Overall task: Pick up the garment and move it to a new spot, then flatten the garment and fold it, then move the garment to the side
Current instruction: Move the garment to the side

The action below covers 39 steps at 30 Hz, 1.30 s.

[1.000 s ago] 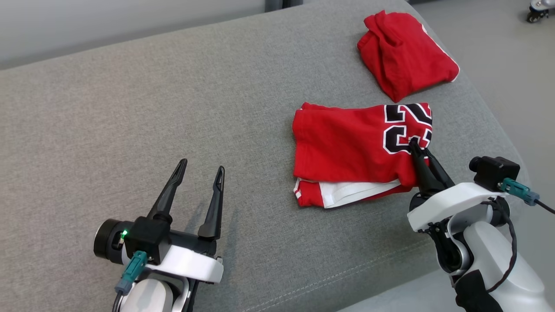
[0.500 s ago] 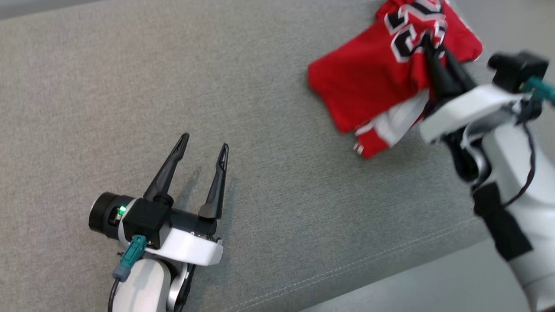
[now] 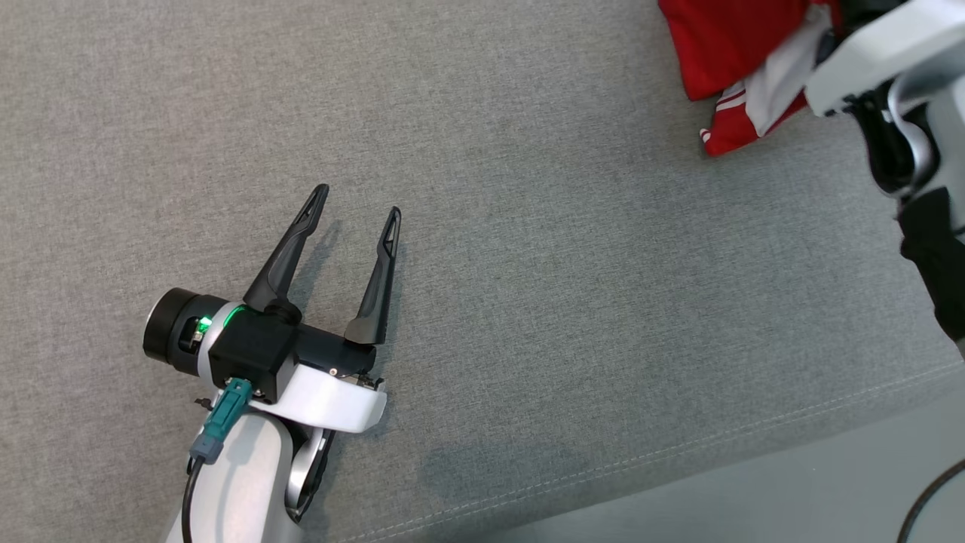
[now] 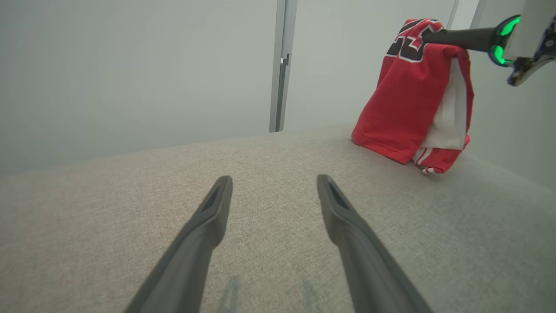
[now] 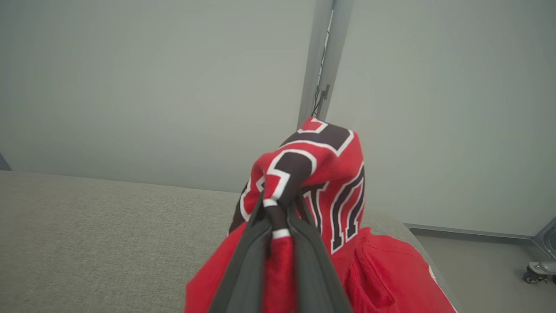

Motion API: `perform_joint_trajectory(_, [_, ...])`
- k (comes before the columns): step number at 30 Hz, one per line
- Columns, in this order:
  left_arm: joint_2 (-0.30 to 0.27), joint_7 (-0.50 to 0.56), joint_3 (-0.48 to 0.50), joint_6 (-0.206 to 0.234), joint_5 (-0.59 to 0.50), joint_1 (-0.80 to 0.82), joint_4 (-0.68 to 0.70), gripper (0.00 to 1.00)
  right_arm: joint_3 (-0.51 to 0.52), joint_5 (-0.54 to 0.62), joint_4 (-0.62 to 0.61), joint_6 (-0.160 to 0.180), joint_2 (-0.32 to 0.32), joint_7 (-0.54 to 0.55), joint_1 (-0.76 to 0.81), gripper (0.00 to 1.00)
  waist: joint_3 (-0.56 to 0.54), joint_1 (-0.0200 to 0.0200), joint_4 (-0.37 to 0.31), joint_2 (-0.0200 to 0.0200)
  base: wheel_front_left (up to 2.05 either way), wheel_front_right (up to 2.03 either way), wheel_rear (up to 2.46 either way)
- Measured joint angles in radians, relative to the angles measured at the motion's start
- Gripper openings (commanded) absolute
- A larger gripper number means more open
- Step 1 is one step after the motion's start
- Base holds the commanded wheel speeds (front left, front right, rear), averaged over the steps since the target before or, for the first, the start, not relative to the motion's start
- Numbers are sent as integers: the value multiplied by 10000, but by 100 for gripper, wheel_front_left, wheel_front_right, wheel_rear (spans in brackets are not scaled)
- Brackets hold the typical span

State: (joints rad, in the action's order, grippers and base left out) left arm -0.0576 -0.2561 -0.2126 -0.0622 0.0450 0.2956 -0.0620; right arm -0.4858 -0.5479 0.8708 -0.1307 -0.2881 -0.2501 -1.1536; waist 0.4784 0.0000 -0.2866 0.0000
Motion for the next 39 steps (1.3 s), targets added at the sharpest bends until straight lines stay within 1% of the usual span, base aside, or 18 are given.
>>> perform_joint_trajectory(4, [-15,0,-2,-46,-12,46,-8,100,-920,-343,23,0,245,0,-638,0,85,0,68,0,0,0,0])
perform_joint_trajectory(8, [-25,0,-2,-67,-13,49,-27,100,-1549,-755,242,-2,201,0,-1123,0,70,0,105,0,0,0,0])
perform_joint_trajectory(11, [-52,0,6,-67,-13,50,-17,100,-1941,-1005,556,-2,-115,6,-1267,0,75,0,129,0,0,0,0])
perform_joint_trajectory(15, [-159,0,15,-67,-29,49,50,100,-2234,-1285,965,-2,-811,33,-1292,0,163,0,123,0,0,0,0])
perform_joint_trajectory(19, [-224,0,-15,-67,-113,49,132,100,-2418,-1429,1553,-2,-1377,33,-1568,0,413,0,87,0,0,0,0])
perform_joint_trajectory(23, [-276,0,-82,-69,-171,65,157,100,-2514,-1358,2027,-2,-1597,31,-1897,0,605,0,89,0,0,0,0])
perform_joint_trajectory(26, [-293,0,-138,-71,-174,153,176,100,-2537,-1313,2178,-2,-1638,19,-1970,0,673,0,105,0,0,0,0])
perform_joint_trajectory(31, [-336,-2,-219,-84,-184,293,282,100,-2531,-999,2809,-2,-1804,2,-2244,0,881,0,182,0,0,0,0])
perform_joint_trajectory(38, [-403,-13,-368,-140,-186,519,378,100,-1555,224,3407,-2,-2128,0,-2604,0,1190,0,341,0,0,0,0])
perform_joint_trajectory(39, [-410,-13,-385,-161,-188,568,384,100,-1373,454,3465,-2,-2151,0,-2618,18,1218,0,362,0,0,0,0])
